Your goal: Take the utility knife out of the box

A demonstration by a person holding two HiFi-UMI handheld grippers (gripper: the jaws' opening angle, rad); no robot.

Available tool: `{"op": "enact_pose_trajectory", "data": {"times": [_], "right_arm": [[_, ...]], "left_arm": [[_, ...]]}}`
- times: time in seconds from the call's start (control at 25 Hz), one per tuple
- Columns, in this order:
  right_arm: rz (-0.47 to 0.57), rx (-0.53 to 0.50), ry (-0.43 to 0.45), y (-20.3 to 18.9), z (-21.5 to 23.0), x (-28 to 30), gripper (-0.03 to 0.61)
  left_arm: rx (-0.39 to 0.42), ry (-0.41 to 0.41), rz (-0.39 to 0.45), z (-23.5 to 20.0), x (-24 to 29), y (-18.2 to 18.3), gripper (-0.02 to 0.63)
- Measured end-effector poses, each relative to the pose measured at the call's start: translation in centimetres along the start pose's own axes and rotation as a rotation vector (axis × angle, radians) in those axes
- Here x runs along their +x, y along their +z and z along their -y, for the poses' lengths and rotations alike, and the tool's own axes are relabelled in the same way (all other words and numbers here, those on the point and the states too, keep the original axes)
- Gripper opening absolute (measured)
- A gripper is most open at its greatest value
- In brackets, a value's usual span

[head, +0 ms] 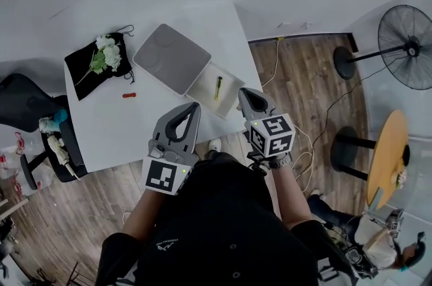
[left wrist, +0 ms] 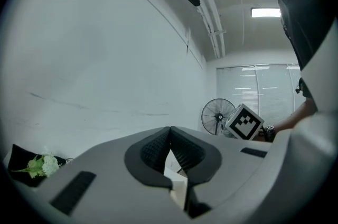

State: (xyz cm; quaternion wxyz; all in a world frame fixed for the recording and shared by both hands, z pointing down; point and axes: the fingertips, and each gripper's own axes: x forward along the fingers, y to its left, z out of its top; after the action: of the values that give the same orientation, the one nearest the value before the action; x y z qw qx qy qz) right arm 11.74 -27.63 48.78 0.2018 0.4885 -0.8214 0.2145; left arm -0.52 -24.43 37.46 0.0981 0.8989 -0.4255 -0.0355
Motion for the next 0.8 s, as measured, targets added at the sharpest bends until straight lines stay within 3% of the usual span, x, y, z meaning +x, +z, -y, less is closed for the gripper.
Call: {"op": "enact_pose_trajectory", "data": {"times": [0.64,0.8], "right_arm": [[-0.24,0.153,-0.089,-7.0,2.4,12.8,0.003],[-0.328,0.263,-0.142,-10.5,3.4,14.8,0.003]], "left_arm": [[-0.018,-0.072,0.0,-4.7,0.9,0.6,0.005],[-0.028,-0.067,0.003,-5.4,0.4,0.8,0.005]]}}
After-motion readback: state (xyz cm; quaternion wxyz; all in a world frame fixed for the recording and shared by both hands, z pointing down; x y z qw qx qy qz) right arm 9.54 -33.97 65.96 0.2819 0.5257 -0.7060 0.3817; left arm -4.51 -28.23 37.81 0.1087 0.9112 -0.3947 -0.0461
